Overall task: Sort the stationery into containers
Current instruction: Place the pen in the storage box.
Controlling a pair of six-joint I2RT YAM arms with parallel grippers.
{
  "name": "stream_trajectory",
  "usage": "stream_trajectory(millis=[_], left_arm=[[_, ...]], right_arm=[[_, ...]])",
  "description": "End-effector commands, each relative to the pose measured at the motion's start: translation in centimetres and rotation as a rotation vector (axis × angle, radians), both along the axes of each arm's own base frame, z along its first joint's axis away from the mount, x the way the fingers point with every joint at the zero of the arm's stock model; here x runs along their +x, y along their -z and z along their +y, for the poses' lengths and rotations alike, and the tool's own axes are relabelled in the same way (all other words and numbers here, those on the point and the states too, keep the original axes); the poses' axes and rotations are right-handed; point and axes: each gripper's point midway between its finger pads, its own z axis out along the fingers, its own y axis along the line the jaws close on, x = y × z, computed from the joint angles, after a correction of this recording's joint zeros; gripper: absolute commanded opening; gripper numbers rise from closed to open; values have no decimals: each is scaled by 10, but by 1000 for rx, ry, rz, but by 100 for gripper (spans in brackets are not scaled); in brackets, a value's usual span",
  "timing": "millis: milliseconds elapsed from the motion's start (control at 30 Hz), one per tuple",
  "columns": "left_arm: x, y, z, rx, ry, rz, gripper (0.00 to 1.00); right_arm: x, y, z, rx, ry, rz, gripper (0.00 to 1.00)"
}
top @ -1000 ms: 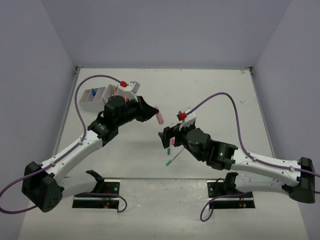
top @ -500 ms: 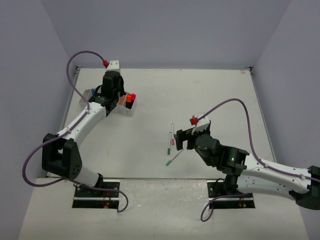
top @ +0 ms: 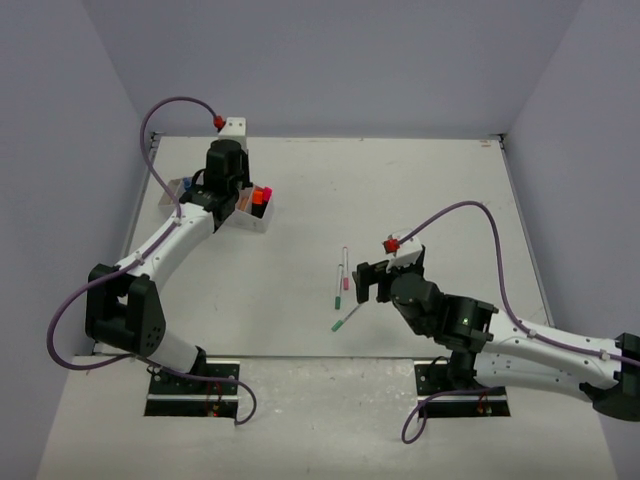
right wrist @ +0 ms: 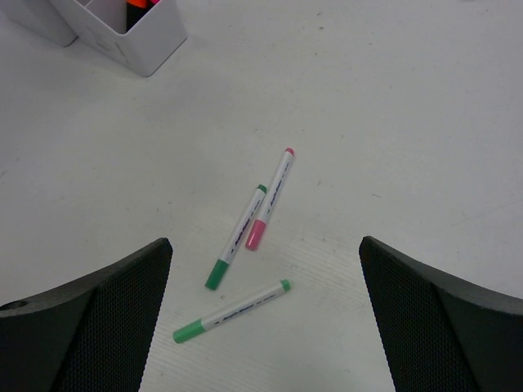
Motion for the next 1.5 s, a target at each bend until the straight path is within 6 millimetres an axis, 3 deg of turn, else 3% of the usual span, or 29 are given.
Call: stream_trajectory(millis=[0,300,567,733,967,1467], left_arm=[[9,-32,-2,-24,11,-103,0],[5,-37,6,-17,-28,-118,0],[5,-30,-1,-47,-12,-75,0],[-12,-15,-18,-152,36,33,0],[-41,-12,-26,-189,109,95,0],[-69,-8,-16,-148,118,139,0]], right_arm=[[4,-8,-12,46,68,-24,99],[0,-16,-16,90,58,-32,99],[1,-15,-16,85,62,-27,99],[2,-13,-13,70,62,-23,99],[1,-14,-10,77,53,-18,99],[0,-17,-14,98,58,-22,99]])
